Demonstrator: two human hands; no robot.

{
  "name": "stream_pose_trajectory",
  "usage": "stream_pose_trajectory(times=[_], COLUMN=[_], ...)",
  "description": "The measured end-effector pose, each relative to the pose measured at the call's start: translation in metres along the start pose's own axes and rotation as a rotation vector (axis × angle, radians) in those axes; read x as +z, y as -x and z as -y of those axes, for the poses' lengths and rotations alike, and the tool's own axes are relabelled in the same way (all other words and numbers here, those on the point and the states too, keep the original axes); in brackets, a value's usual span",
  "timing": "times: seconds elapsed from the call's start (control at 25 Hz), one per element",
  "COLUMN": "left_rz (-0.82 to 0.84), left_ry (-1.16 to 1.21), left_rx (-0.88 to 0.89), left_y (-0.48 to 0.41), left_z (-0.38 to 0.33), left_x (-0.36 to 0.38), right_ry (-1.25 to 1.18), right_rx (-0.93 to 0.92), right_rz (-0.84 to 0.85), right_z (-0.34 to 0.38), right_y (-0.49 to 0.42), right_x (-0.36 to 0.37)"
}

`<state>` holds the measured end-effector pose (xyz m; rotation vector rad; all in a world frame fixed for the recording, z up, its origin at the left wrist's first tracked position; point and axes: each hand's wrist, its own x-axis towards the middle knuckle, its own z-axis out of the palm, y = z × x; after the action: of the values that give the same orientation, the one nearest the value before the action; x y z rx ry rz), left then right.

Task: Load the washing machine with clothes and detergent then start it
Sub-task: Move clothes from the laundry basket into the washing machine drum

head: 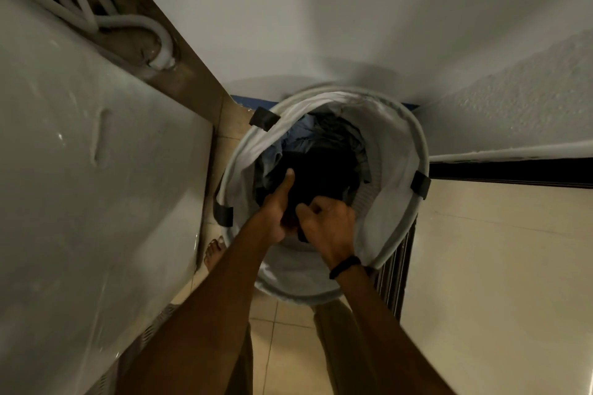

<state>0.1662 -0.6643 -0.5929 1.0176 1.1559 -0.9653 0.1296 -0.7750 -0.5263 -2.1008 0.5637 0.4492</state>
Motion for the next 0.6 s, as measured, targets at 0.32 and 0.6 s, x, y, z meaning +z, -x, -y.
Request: stream_pose_trajectory(times=[0.32,0.6], left_rz=[-0.226,0.033], left_ry=[-0.13,-0.236], left_rx=[0.251,0.415], left_y=[0.132,0.368], left_z=[-0.01,-0.03], left_x=[0.013,0.027], right_ry=[-0.362,-0.631], right_rx=[0.119,0.638], right_rz=[-0.024,0.119], right_z=[0.048,0.118], right_y=[0.075,0.101], right_x=[-0.07,-0.13])
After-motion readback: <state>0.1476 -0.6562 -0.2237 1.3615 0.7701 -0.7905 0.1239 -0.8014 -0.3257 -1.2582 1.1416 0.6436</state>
